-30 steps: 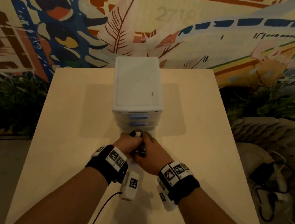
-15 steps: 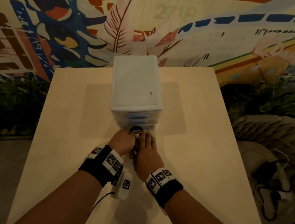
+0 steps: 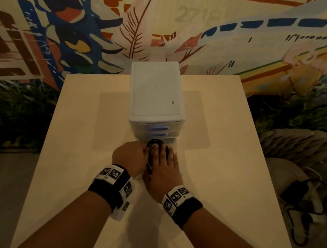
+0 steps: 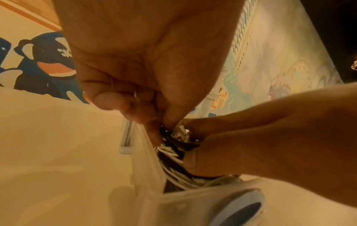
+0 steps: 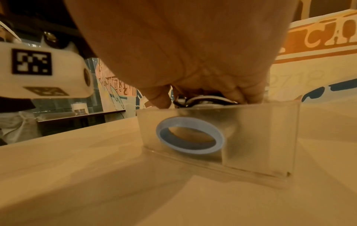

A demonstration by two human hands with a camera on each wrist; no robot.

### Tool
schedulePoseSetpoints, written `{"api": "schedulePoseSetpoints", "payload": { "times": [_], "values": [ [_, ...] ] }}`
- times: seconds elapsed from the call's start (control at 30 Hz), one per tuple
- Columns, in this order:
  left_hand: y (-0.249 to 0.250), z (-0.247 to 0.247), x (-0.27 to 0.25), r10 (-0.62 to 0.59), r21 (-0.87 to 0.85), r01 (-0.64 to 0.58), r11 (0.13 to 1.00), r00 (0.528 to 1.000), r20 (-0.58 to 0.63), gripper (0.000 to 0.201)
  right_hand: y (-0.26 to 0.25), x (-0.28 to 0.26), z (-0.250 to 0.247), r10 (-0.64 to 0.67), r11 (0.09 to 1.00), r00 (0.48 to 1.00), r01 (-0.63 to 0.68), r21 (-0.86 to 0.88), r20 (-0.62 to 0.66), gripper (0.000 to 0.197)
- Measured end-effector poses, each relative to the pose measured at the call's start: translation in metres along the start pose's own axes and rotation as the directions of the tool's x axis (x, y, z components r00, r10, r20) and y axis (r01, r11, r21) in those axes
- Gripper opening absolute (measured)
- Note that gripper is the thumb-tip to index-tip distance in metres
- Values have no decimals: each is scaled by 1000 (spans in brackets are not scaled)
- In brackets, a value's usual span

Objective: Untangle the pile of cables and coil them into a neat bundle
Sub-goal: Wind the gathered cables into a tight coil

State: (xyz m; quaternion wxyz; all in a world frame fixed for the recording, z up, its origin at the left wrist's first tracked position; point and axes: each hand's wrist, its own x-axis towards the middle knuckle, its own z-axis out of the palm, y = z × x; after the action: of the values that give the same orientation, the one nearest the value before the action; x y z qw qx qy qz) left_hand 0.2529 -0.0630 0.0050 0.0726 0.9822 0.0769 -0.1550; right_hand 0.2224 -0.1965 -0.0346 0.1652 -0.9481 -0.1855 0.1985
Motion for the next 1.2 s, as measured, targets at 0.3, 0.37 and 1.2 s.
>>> {"api": "schedulePoseSetpoints", "payload": {
  "times": [0.3,0.37,1.2],
  "values": [
    [1,5,3,-25,96,34,995,995,-100,46,2,-6,-8,-108,994,992,106,-33,-68,70],
    [-2,7,5,-36,104,42,994,997,-63,43,3,-3,-5,-135,988,990,132,-77,-35,71],
    [-14,-85,0,382,-78,-413,907,888,-257,67,10,14,-17,-79,995,996,82,-65,43,73]
  ]
}}
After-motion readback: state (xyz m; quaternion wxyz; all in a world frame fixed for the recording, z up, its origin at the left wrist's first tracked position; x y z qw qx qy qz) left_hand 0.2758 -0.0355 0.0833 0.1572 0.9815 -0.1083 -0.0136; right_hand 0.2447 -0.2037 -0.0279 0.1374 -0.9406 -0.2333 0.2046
